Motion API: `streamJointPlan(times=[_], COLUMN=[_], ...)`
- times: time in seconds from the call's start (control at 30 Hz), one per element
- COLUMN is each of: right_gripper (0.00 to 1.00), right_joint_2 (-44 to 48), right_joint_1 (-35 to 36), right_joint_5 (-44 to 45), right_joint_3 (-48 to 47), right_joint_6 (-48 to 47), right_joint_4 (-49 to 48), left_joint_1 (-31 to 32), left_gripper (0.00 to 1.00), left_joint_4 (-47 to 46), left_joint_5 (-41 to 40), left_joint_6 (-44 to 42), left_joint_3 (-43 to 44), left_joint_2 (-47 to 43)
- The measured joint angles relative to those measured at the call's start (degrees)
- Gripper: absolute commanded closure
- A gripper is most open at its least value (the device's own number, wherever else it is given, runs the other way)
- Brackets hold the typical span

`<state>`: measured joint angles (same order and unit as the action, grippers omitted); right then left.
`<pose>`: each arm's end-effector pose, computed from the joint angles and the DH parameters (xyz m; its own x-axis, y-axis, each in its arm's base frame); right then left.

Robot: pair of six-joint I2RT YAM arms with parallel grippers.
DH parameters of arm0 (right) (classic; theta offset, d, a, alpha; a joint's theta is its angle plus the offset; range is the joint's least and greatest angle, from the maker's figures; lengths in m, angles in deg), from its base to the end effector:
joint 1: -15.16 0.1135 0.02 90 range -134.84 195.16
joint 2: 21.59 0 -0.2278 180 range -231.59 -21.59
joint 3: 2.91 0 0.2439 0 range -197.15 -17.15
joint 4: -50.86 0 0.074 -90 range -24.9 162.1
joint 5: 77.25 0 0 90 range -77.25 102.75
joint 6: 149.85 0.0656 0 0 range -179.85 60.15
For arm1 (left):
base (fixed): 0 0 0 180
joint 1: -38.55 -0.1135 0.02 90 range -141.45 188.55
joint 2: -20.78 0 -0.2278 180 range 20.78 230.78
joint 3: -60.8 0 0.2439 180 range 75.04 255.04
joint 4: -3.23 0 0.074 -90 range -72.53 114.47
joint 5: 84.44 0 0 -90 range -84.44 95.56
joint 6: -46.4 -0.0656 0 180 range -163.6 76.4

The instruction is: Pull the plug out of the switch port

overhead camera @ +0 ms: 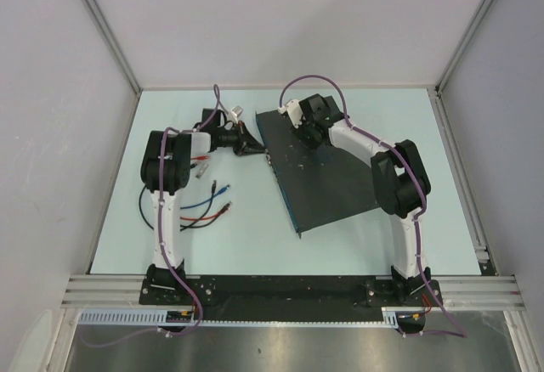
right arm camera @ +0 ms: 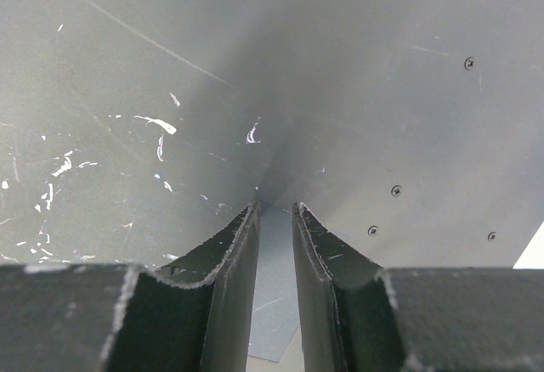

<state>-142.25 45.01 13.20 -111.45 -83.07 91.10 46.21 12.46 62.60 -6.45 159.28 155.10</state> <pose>0.3991 0.2284 0.1477 -0.4366 -0.7051 -0.5588 -0.7244 0.6439 -0.2465 0.4430 -0.1151 0.0560 -0.9577 -0.2027 -0.2042 0.1022 0.4238 -0.9000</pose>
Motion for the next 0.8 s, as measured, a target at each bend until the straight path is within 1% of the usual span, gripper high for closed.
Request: streamJointPlan(times=[0.2,0.4,0.57,0.67,0.8], right_gripper=[0.7,0.7,0.7,0.7,0.7], right_joint_2=[0.0,0.0,0.0,0.0,0.0], right_joint_1=[0.2,0.4,0.4,0.4,0.4], right_joint_5=[-0.9,-2.3,-2.9,-2.9,-2.9], right_joint_3=[0.0,0.0,0.0,0.0,0.0], right_joint_6=[0.0,0.0,0.0,0.0,0.0], right_joint_4=[0.0,0.2,0.2,0.2,0.2], left_joint_1=[-0.4,-0.7,-0.9,-0.9,-1.8], left_gripper=[1.0,1.0,1.0,1.0,1.0], left_joint_4=[5.0,6.6,15.7,16.3,14.2], left_joint_5=[0.6,-0.4,-0.8,-0.6,-0.5], left_joint_6=[-3.9,-5.7,-9.9,-11.3,-11.7], left_joint_3=[1.2,-1.1,3.8,3.8,0.3], left_joint_2=[-0.2,-2.6,-1.5,-1.5,-3.3])
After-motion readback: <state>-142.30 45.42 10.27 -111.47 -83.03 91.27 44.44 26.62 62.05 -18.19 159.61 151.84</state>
